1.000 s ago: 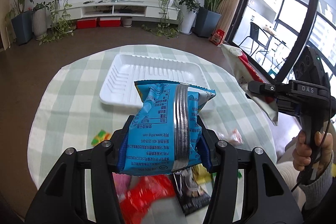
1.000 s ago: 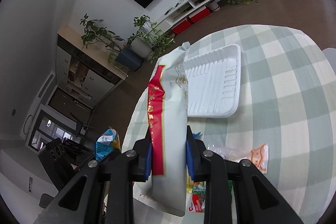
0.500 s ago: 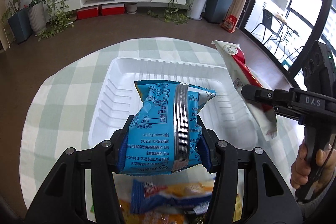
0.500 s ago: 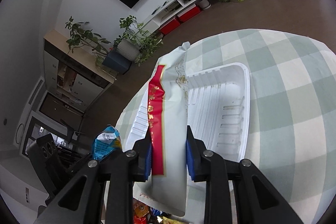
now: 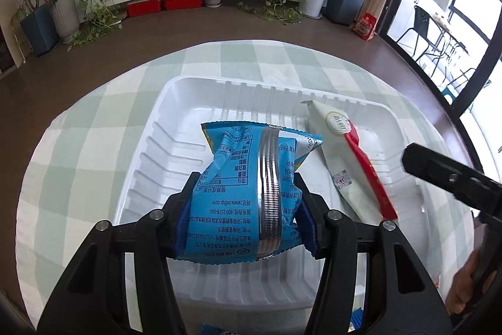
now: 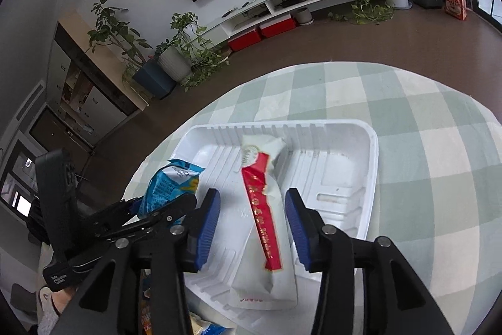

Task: Organize snacks
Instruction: 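Carry both packages over the white tray and open both tools to drop them, then withdraw both open tools from the tray back toward the snack pile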

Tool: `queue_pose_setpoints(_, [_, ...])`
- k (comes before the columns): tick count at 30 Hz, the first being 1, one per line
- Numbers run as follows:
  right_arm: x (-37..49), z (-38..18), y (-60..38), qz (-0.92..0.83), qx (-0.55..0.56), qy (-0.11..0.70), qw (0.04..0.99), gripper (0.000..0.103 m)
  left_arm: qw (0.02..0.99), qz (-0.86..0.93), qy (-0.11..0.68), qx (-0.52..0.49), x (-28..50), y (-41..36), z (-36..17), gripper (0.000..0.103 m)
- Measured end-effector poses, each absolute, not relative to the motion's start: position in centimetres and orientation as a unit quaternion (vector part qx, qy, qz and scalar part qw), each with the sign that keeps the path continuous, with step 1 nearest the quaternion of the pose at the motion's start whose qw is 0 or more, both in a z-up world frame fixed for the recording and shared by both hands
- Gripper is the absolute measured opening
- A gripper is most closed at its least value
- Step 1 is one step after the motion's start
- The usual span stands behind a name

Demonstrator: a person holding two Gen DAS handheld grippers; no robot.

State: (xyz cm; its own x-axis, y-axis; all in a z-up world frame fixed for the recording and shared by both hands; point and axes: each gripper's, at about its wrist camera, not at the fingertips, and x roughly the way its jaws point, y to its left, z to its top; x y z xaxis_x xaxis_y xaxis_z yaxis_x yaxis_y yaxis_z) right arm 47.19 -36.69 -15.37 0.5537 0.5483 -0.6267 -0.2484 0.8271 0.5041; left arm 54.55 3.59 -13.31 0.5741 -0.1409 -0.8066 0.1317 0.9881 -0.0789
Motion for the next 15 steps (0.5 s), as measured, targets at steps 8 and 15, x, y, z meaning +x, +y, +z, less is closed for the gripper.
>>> queue_pose_setpoints(8, [46.1, -13.9, -36.6, 0.241, 0.172, 0.388, 0.873, 0.057, 0.901, -0.079, 0.424, -0.051, 53.8, 4.6, -11.7, 0.067])
queue_pose_setpoints(15, [44.7, -13.3, -36.4, 0.247, 0.157, 0.381, 0.877, 0.061, 0.906, -0.082, 0.414, -0.040, 50.6, 5.1, -9.5, 0.067])
